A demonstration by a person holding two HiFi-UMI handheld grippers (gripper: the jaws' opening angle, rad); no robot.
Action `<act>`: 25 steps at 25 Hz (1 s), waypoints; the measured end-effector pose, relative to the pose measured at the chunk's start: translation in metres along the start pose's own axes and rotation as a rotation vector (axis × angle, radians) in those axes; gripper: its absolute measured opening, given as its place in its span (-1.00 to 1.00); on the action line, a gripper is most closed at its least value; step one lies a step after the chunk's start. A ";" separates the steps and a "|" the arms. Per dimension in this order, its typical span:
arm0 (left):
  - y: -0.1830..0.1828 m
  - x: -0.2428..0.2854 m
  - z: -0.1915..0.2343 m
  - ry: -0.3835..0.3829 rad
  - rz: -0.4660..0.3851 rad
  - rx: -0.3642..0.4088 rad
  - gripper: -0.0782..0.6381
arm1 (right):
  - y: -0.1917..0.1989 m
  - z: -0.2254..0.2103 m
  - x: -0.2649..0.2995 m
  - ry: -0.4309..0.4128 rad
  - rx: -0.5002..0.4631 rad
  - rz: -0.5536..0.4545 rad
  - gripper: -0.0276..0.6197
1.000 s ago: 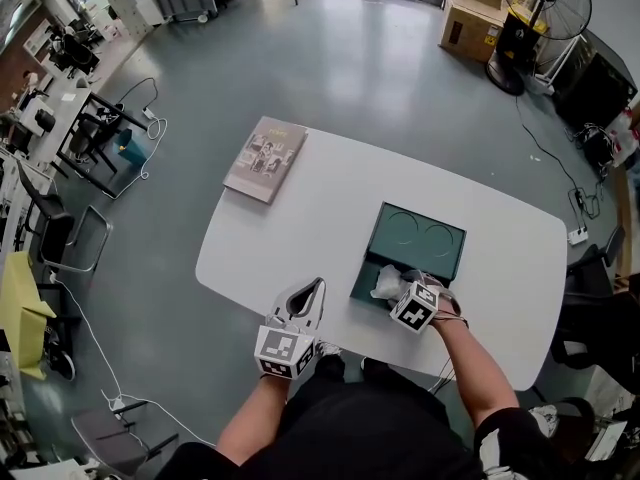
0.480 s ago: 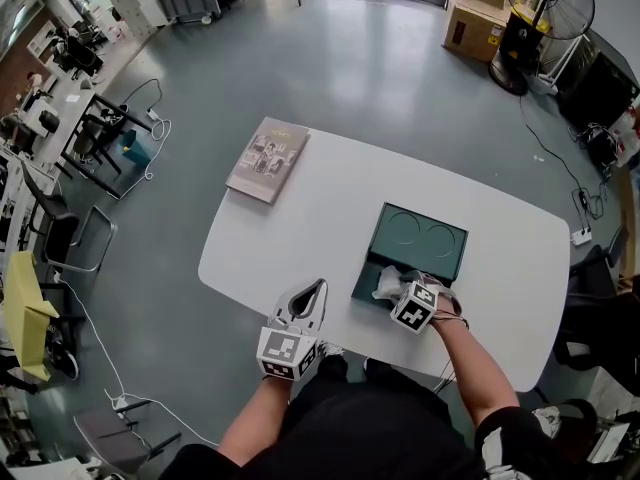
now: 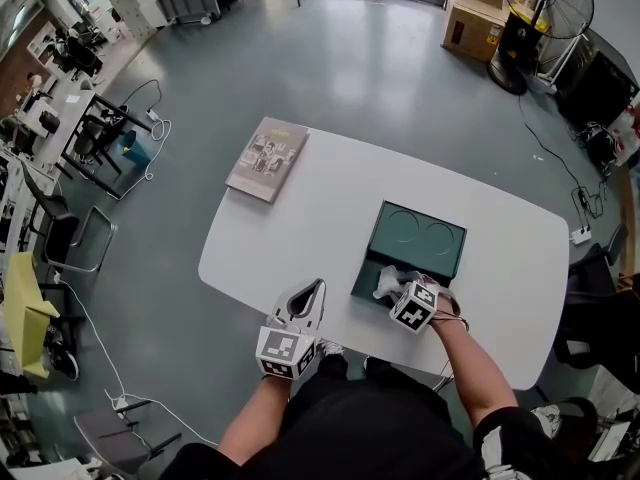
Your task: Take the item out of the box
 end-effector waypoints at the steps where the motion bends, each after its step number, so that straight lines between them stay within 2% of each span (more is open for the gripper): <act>1: 0.000 0.000 0.000 0.001 0.001 -0.001 -0.76 | -0.001 -0.001 0.000 0.007 0.004 -0.004 -0.52; 6: 0.001 -0.001 0.000 0.011 0.002 0.003 -0.76 | -0.004 0.000 -0.005 0.038 0.010 -0.019 -0.58; 16: -0.007 0.012 0.000 0.042 -0.001 0.015 -0.76 | -0.023 -0.009 -0.035 0.117 0.069 -0.103 -0.58; 21: -0.012 0.018 0.000 0.056 -0.008 0.021 -0.76 | -0.037 -0.013 -0.057 0.153 0.126 -0.173 -0.58; 25: -0.014 0.020 -0.002 0.070 -0.009 0.025 -0.76 | -0.048 -0.019 -0.080 0.214 0.175 -0.249 -0.58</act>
Point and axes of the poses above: the fingertips, and each gripper's own axes: x forward along the fingers, z to its left, y out of its underside, the point moved 1 cm from there along -x, backward along the fingers, and after that the axes turned 10 degrees about y, right-handed, at the moved point
